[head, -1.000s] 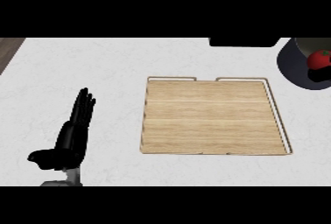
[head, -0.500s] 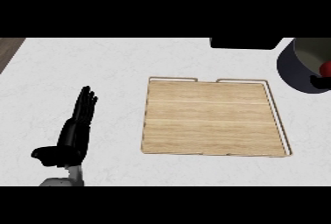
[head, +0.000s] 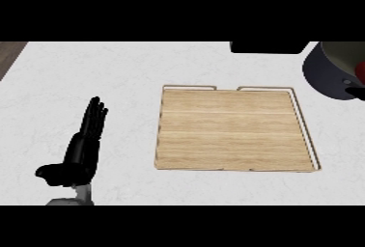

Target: Pick the tomato from the tray and place it in the pot

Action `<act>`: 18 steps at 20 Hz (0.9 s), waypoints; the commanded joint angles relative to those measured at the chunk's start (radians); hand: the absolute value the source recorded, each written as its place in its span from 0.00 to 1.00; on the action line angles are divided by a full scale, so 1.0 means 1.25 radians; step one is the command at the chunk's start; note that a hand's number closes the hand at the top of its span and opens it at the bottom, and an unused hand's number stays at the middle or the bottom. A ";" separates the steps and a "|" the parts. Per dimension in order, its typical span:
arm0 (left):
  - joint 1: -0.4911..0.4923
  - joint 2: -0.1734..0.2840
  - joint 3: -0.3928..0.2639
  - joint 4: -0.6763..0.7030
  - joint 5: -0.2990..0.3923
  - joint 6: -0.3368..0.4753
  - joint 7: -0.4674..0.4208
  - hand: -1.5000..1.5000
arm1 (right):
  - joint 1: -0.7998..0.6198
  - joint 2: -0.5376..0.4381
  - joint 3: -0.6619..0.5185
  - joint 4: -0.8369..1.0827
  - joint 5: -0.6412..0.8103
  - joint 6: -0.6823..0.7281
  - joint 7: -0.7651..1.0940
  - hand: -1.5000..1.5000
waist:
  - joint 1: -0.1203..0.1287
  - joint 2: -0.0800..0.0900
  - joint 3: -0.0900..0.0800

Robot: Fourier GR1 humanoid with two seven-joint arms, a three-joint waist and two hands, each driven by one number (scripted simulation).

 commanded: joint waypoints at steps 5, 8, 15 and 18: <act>0.013 -0.002 -0.016 -0.040 -0.010 0.003 0.022 0.50 | -0.014 0.016 -0.190 -0.007 -0.242 -0.042 -0.167 0.00 | 0.000 0.007 0.012; 0.017 0.001 -0.001 -0.011 -0.005 -0.005 -0.004 0.50 | 0.008 -0.066 -0.225 0.079 -0.279 -0.022 -0.227 0.00 | 0.005 0.012 0.012; 0.015 -0.017 -0.002 -0.002 -0.007 0.001 -0.006 0.50 | 0.097 -0.121 -0.280 0.142 -0.377 0.012 -0.388 0.00 | 0.002 0.011 0.012; 0.006 0.000 0.009 -0.021 -0.011 0.000 0.024 0.50 | 0.126 -0.150 -0.285 0.148 -0.413 0.048 -0.420 0.00 | -0.001 0.008 0.011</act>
